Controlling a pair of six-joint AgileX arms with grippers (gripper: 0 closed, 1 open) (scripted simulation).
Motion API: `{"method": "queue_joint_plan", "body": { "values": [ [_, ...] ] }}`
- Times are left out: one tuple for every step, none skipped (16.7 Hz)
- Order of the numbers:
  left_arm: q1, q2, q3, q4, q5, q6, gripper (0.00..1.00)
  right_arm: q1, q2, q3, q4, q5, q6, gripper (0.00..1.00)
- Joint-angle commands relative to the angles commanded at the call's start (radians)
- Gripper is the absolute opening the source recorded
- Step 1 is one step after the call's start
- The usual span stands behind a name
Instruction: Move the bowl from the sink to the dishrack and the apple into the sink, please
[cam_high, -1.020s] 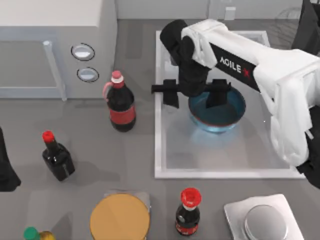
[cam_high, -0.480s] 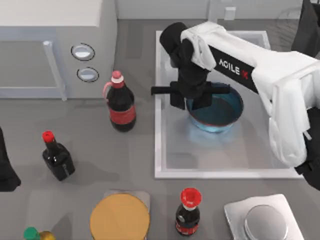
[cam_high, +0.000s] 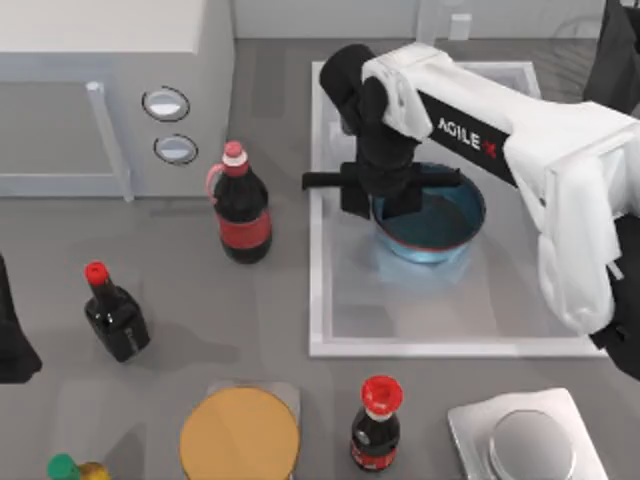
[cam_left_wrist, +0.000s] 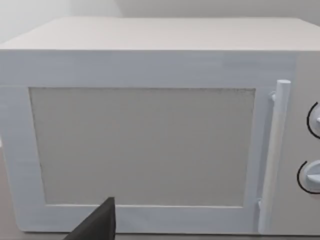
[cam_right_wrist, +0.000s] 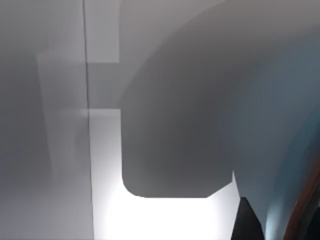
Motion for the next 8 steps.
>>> {"method": "queue_joint_plan", "body": {
  "values": [
    [0.0, 0.0, 0.0, 0.0, 0.0, 0.0, 1.0, 0.0, 0.0, 0.0, 0.0, 0.0, 0.0, 0.0],
    [0.0, 0.0, 0.0, 0.0, 0.0, 0.0, 1.0, -0.003, -0.008, -0.004, 0.0, 0.001, 0.0, 0.0],
    [0.0, 0.0, 0.0, 0.0, 0.0, 0.0, 1.0, -0.003, -0.009, -0.004, 0.0, 0.001, 0.001, 0.0],
    [0.0, 0.0, 0.0, 0.0, 0.0, 0.0, 1.0, -0.001, -0.02, -0.01, -0.006, 0.002, 0.006, 0.0],
    [0.0, 0.0, 0.0, 0.0, 0.0, 0.0, 1.0, 0.003, -0.041, -0.021, -0.018, 0.005, 0.015, 0.0],
    [0.0, 0.0, 0.0, 0.0, 0.0, 0.0, 1.0, 0.009, -0.072, -0.037, -0.034, 0.008, 0.028, 0.0],
    [0.0, 0.0, 0.0, 0.0, 0.0, 0.0, 1.0, 0.017, -0.11, -0.057, -0.054, 0.012, 0.045, 0.0],
    [0.0, 0.0, 0.0, 0.0, 0.0, 0.0, 1.0, 0.028, -0.155, -0.081, -0.078, 0.017, 0.065, 0.0]
  ]
}}
